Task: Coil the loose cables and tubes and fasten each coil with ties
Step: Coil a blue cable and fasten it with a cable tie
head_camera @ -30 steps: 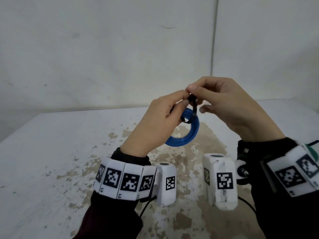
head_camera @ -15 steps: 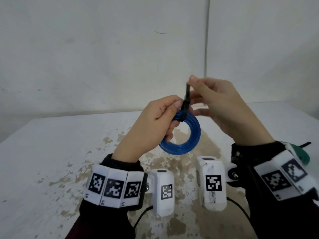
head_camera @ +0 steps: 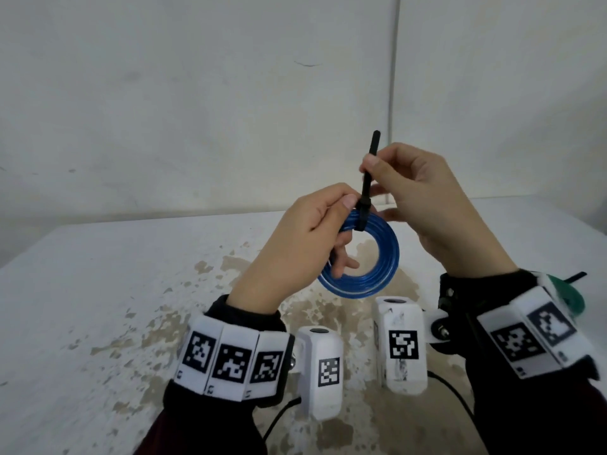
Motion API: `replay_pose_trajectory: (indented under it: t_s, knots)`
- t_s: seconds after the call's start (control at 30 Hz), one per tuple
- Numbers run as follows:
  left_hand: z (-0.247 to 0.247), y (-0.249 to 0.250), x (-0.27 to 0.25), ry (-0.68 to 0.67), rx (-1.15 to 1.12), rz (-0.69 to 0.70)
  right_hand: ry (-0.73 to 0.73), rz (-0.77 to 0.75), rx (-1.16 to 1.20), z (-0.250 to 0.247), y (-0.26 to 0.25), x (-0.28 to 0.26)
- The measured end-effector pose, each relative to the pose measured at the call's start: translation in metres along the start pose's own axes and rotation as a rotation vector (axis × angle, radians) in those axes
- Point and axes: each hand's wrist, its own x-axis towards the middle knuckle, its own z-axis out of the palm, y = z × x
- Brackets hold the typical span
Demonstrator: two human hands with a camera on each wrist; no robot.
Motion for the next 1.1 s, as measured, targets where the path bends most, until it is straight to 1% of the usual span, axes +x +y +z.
replay_pose_trajectory:
  t_s: [0.1,0.13,0.17,0.33,0.43,0.57,0.63,0.7,0.83,0.93,1.1]
  knots:
    - [-0.005,0.0,0.001,0.12,-0.126,-0.037,-0.343,0.137,-0.068,-0.008,-0.006,-0.005]
    - [-0.008,0.0,0.001,0.143,-0.143,-0.044,-0.417,0.148,-0.083,-0.009,-0.007,-0.007]
    - [-0.01,0.0,0.002,0.151,-0.154,-0.05,-0.448,0.141,-0.087,-0.009,-0.008,-0.009]
    - [-0.019,-0.003,0.001,0.16,-0.257,-0.061,-0.394,0.114,-0.001,-0.002,-0.007,-0.008]
    - [-0.019,-0.007,0.001,0.15,-0.35,-0.082,-0.378,0.097,-0.006,-0.001,-0.006,-0.008]
    - [-0.015,-0.008,0.003,0.171,-0.469,-0.122,-0.362,0.094,0.021,-0.001,-0.005,-0.007]
    - [-0.014,-0.007,0.004,0.172,-0.486,-0.128,-0.364,0.096,0.029,-0.001,-0.006,-0.008]
    - [-0.014,-0.006,0.003,0.166,-0.433,-0.115,-0.347,0.091,0.022,-0.001,-0.007,-0.007]
    - [-0.009,-0.002,0.0,0.115,-0.237,-0.102,-0.239,0.079,0.025,0.003,-0.002,-0.003]
    - [-0.004,-0.001,0.0,0.11,-0.133,-0.092,-0.153,0.028,0.014,0.006,0.001,-0.001]
    - [-0.002,0.003,-0.001,0.088,-0.01,-0.032,0.004,-0.072,-0.017,0.006,0.0,-0.001]
